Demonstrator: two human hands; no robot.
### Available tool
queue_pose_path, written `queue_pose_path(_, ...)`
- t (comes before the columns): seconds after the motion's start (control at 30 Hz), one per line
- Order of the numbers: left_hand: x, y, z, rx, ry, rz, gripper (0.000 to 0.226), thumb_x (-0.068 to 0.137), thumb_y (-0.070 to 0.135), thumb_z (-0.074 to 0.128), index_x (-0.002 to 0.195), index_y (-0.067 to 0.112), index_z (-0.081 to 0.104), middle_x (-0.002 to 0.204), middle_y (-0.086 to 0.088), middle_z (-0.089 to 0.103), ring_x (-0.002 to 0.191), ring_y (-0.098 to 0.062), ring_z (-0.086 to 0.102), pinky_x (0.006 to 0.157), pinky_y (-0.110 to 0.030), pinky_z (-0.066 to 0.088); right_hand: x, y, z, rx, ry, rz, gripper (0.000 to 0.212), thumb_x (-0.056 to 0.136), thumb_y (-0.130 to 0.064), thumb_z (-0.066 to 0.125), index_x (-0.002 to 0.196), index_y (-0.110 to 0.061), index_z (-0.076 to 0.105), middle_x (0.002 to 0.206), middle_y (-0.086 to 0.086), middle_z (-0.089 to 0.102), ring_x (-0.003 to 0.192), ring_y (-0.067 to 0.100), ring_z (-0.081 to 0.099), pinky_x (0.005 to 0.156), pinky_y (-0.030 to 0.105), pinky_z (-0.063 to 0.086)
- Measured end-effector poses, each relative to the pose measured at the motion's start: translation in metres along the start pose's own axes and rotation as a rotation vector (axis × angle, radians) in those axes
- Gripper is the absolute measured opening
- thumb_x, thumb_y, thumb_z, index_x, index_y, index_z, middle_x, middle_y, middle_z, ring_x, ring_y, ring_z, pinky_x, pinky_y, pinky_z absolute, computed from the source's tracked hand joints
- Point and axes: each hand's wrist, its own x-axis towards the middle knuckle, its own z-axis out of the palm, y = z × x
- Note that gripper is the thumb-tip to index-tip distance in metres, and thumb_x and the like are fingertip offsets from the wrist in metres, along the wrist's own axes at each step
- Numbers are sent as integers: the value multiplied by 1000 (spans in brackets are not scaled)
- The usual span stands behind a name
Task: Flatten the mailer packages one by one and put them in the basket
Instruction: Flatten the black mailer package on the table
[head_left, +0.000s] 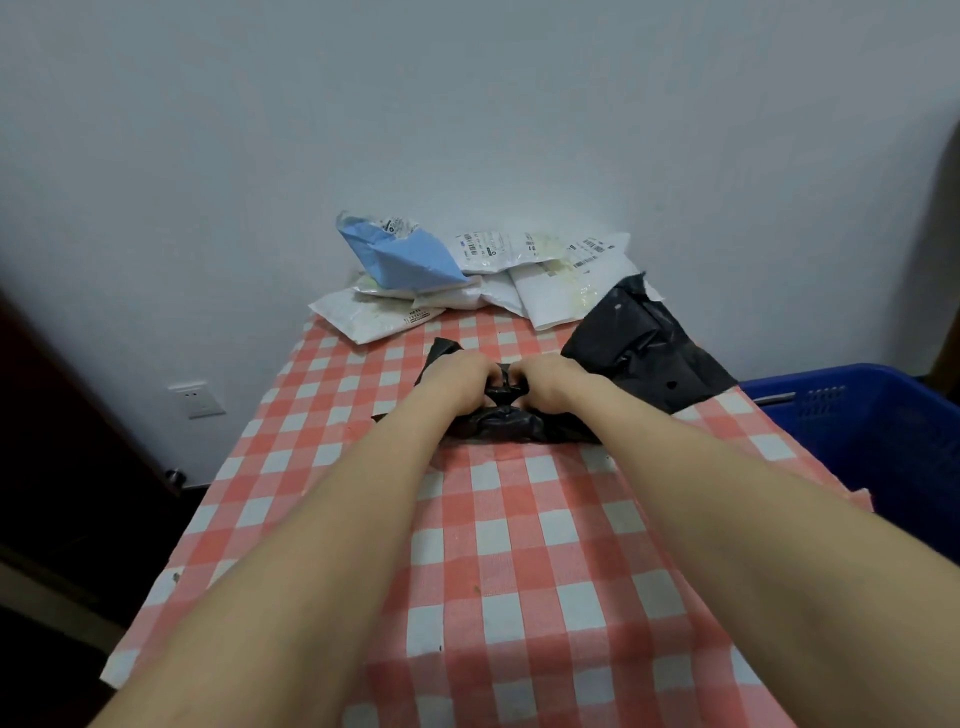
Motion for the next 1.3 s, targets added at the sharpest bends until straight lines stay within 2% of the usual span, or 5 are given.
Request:
queue_pose_path(0.2, -5, -10, -13, -165, -35, -47, 37, 83, 41, 69, 112, 20, 60, 106, 0, 59, 97, -21, 58, 76, -31, 49, -5, 10, -12, 278, 2, 7, 39, 89, -36, 65, 122, -20, 56, 125, 5, 58, 109, 23, 55, 92, 33, 43)
queue_pose_path(0.33, -1, -24, -35, -166, 244, -128, 38, 86, 37, 65, 120, 22, 57, 122, -5, 58, 109, -23, 56, 90, -35, 46, -2, 16, -30, 296, 284, 137, 48, 88, -44, 60, 133, -30, 49, 135, 9, 43, 117, 31, 52, 100, 40, 43)
queue_pose_path(0.47, 3, -21, -32, -186, 26, -147, 55, 83, 40, 69, 131, 25, 47, 129, -10, 44, 107, -28, 55, 84, -42, 55, 4, 11, -25, 186, 77, 59, 59, 89, -39, 63, 142, -25, 41, 142, 12, 40, 126, 31, 46, 106, 40, 39)
queue_pose_path(1.17, 22, 0, -4, 115, -88, -143, 27, 95, 29, 51, 117, 14, 56, 118, -8, 61, 107, -27, 56, 87, -37, 46, 19, 17, -4, 216, 48, 44, 31, 94, -26, 57, 123, -17, 54, 129, 10, 55, 115, 28, 52, 95, 34, 43)
queue_pose_path(1.3, 19, 13, -21, 99, 10, -183, 49, 94, 44, 51, 132, 14, 47, 133, -11, 50, 118, -29, 51, 93, -40, 44, -6, 41, -24, 225, 331, 131, 42, 93, -35, 55, 134, -31, 45, 135, 6, 38, 117, 30, 51, 91, 37, 44)
